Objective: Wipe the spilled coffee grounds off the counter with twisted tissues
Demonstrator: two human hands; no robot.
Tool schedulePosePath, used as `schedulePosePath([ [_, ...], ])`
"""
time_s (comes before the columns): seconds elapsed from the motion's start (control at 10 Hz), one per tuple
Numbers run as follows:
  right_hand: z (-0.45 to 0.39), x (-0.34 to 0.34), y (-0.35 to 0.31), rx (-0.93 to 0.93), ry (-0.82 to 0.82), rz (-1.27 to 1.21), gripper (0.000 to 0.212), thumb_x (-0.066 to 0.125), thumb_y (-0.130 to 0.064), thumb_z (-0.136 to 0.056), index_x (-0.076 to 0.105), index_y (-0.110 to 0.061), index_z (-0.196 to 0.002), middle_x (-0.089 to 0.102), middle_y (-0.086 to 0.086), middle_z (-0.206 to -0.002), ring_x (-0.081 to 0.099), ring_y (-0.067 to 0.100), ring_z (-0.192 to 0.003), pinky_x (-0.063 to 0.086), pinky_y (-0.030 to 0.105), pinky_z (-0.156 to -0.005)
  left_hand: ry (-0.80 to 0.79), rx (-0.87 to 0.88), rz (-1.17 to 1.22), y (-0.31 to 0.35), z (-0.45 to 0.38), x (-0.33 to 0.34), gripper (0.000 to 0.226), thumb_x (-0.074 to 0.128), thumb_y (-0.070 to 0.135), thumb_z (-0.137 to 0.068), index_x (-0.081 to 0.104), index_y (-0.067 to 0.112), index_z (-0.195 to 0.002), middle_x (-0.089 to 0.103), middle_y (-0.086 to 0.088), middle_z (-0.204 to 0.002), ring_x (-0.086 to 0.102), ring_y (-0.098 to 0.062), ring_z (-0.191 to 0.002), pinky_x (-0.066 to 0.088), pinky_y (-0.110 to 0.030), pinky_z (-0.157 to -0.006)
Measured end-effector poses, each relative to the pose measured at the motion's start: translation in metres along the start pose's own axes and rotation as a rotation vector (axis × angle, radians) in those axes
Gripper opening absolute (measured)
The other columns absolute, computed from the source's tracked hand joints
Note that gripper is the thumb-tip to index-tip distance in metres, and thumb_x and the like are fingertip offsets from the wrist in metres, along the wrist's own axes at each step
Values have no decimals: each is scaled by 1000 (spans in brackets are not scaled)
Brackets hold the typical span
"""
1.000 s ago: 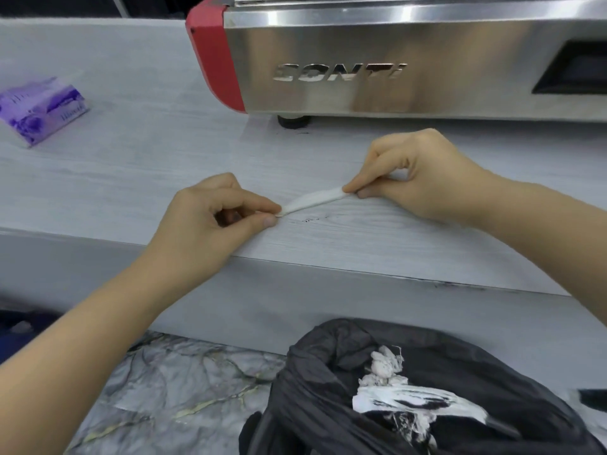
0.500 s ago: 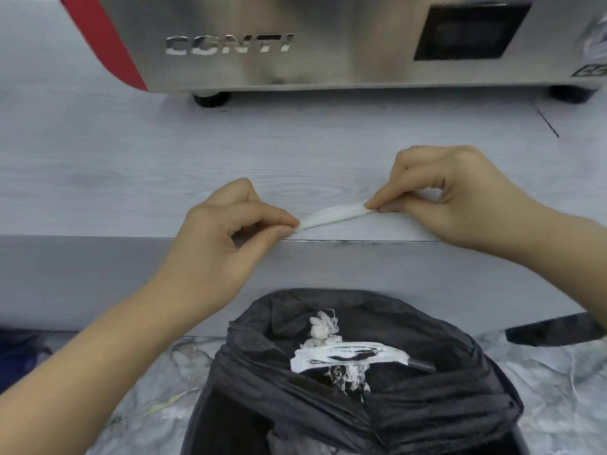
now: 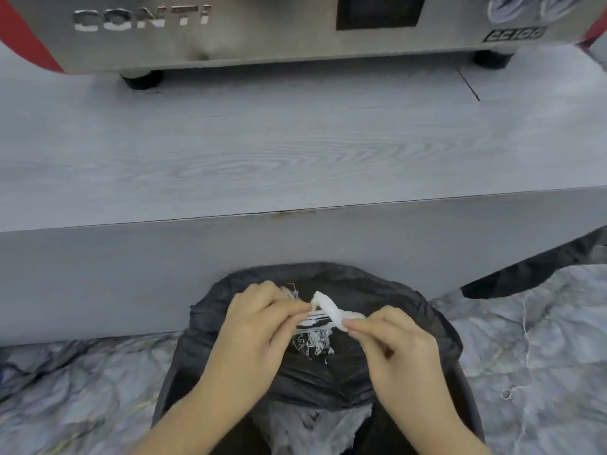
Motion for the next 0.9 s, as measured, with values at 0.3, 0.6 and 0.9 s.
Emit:
schedulePosePath([
  [0.3, -18, 23, 4, 614, 130, -472, 19, 77, -4, -77, 77, -21, -84, 76, -7, -76, 71, 2, -73, 55, 14, -68, -25, -377, 433, 5, 13, 42, 21, 71, 14, -88, 77, 25, -105, 68, 17, -99, 66, -6, -98, 48, -12, -80],
  [0.6, -10, 35, 6, 728, -17, -680, 19, 69, 6, -82, 74, -9, -92, 77, 4, -82, 74, 17, -79, 60, 26, -72, 68, -488, 460, -11, 20, 54, 19, 77, 16, -82, 79, 27, -98, 68, 12, -93, 67, -15, -89, 56, -27, -76],
  [0.9, 14, 33, 6, 535, -192, -284, 30, 58, -2, -92, 72, -27, -98, 70, -17, -95, 63, -9, -95, 46, 4, -78, -159, -165, -547, -11, 29, 51, 61, 73, 12, -69, 63, 25, -128, 62, -1, -116, 55, -23, -94, 46, -36, -74],
])
Point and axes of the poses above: each hand's wrist, its own z-axis away from the middle knuckle, its own x-axis out of the palm, y = z × x, the point moved 3 cm from there along -z, towards the middle knuckle
